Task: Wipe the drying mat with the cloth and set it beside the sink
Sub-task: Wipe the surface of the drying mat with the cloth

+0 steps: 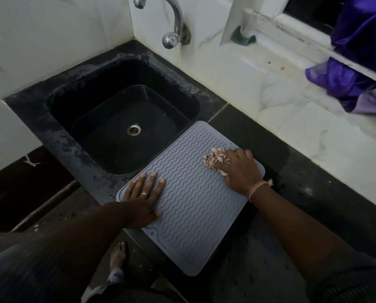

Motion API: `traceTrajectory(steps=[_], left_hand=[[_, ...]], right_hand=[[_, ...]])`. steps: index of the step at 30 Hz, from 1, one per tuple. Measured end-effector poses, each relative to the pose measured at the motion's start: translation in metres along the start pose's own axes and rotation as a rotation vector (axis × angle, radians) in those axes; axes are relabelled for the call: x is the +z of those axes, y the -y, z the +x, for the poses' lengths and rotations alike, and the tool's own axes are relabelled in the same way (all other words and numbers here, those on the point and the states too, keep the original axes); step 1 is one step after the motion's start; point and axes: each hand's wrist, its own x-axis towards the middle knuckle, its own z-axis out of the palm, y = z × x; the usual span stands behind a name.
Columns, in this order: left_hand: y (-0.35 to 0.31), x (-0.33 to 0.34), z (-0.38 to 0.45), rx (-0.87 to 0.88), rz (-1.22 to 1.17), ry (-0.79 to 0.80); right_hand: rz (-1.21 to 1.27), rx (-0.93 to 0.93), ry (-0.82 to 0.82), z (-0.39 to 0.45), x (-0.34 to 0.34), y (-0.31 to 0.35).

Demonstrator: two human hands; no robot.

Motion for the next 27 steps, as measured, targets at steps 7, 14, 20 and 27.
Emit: traceTrajectory(steps=[7, 14, 20, 27], left_hand=[[0.001, 0.003, 0.002, -0.016, -0.001, -0.010], [0.001, 0.003, 0.003, -0.021, 0.000, -0.003], [-0.002, 0.002, 0.001, -0.037, 0.002, -0.007], [-0.004, 0.002, 0.001, -0.046, 0.003, -0.006]], right_hand=[[-0.021, 0.256, -0.036, 0.013, 0.006, -0.020], [-0.060, 0.400, 0.020, 0.026, 0.006, -0.018], [0.248, 0.551, -0.013, 0.034, 0.003, 0.006], [0.166, 0.515, -0.032, 0.025, 0.003, 0.036]])
